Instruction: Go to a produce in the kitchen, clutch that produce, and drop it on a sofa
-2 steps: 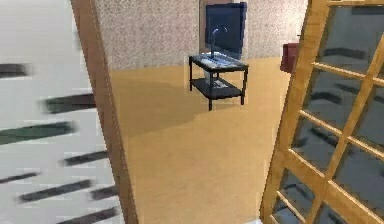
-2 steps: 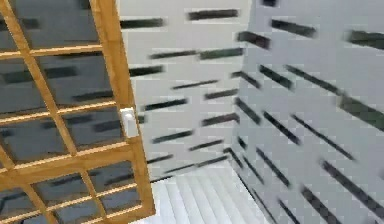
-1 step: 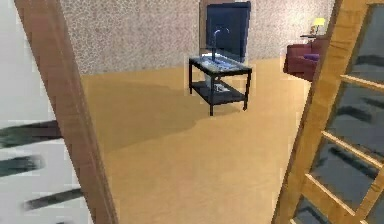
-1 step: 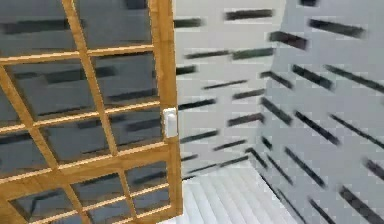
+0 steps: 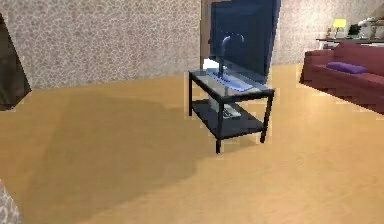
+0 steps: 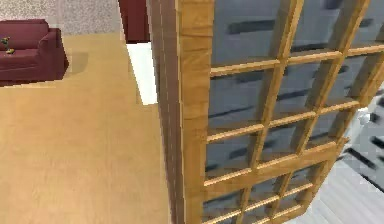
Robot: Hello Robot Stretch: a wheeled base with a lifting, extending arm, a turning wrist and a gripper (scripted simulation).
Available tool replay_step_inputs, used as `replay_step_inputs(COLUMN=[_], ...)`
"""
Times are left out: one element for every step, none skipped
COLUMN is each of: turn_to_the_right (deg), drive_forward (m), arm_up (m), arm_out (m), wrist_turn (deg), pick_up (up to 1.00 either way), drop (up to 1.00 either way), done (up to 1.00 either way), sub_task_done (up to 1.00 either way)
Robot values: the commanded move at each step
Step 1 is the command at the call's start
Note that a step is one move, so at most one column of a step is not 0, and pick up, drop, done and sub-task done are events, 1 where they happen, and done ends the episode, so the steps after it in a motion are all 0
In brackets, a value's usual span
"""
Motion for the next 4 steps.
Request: replay_step_inputs(turn_to_the_right=[-21.0, 0.0, 45.0, 24.0], drive_forward=[0.00, 0.05, 0.00, 0.00], arm_up=[0.00, 0.00, 0.00, 0.00], arm_out=[0.00, 0.00, 0.00, 0.00], wrist_turn=[0.0, 0.0, 0.0, 0.0], pick_up=[0.00, 0.00, 0.00, 0.00], drop=[0.00, 0.00, 0.00, 0.00], done=[0.00, 0.00, 0.00, 0.00], sub_task_done=[0.00, 0.00, 0.00, 0.00])
